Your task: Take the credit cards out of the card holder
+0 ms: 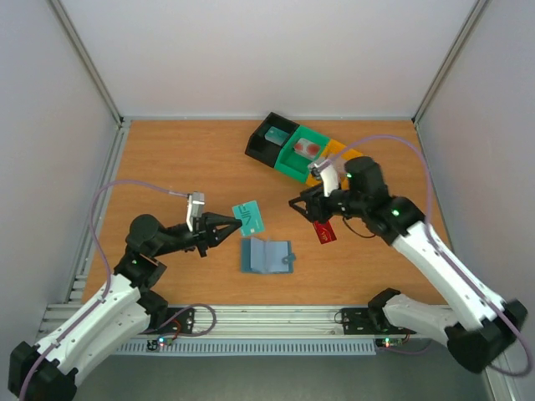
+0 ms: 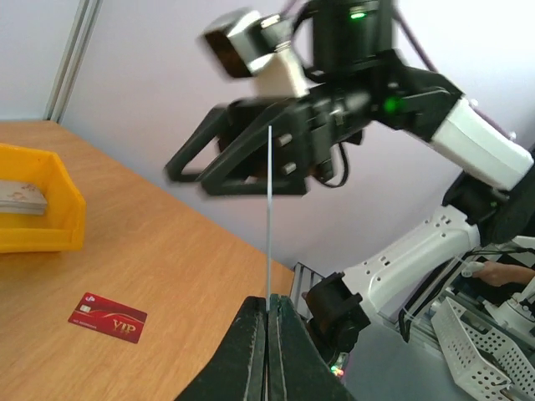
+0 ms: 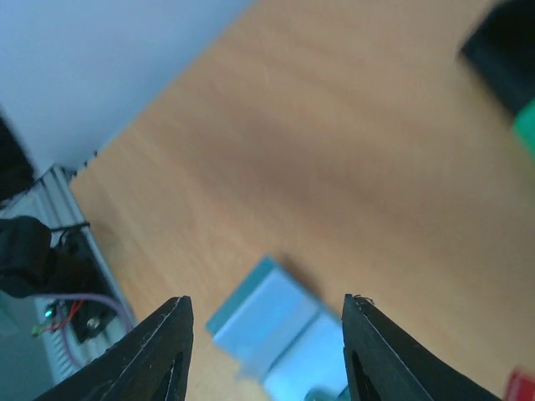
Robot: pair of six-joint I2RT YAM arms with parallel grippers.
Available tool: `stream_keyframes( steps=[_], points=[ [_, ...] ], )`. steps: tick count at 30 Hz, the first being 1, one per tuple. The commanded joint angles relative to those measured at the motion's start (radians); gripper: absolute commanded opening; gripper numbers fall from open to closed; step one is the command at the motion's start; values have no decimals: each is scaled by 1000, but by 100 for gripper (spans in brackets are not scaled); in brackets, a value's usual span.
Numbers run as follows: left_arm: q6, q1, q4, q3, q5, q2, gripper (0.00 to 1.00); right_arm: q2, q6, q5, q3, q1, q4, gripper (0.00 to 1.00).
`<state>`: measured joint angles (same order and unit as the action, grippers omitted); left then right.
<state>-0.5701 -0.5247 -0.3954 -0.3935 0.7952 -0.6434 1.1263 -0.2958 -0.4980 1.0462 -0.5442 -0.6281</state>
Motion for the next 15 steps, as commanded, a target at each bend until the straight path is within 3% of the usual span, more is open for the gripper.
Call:
stream_keyframes(
  steps=[1,4,6,8,10,15],
  points=[
    [2,5,-73,-55,-8,4,0,-160,-318,92,2,-20,112,50],
    [-36,7,-59,-80,2,4,0,-251,-580,-8,-73,-44,303,52],
    [-107,7,-46,-100,-11,-3,0,-301,-838,-35,-173,-58,478,59],
    [-182,12,-21,-127,-51,-20,0,-314,-1079,-44,-271,-59,780,65],
    [-253,25,4,-169,-78,-43,0,-264,-1187,-14,-277,-59,939,66],
    [-302,69,62,-290,-57,-99,0,-110,-1431,15,-184,-59,1123,71]
  ],
)
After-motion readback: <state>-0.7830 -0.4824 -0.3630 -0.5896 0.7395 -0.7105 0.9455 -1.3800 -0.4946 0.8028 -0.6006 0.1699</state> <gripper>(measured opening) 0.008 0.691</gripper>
